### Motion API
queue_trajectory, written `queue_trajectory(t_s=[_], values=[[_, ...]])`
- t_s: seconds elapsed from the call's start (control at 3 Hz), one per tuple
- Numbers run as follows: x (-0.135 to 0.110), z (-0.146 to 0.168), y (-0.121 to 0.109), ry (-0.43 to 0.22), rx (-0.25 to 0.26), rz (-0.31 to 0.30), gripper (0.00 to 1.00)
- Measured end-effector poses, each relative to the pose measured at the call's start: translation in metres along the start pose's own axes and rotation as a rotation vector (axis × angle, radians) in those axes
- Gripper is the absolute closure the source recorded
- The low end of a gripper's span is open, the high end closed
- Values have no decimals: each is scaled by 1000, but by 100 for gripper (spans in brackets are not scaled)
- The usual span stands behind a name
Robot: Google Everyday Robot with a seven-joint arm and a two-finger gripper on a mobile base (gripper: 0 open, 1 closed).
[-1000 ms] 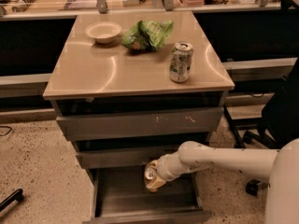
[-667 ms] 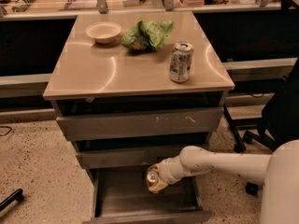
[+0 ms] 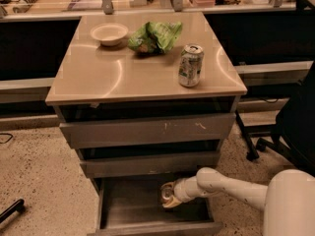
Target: Place orange can into bottom drawer
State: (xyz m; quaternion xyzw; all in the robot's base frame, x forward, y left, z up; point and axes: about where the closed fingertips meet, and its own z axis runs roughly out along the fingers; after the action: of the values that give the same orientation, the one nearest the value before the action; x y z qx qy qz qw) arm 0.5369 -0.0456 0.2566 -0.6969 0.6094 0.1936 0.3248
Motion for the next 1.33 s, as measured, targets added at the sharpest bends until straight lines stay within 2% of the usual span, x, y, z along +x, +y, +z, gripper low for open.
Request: queue_trajectory(t_s=[0.33, 1.33], values=[[-1, 0, 0, 0, -1, 0, 100], [38, 51, 8, -53, -117, 48, 100]])
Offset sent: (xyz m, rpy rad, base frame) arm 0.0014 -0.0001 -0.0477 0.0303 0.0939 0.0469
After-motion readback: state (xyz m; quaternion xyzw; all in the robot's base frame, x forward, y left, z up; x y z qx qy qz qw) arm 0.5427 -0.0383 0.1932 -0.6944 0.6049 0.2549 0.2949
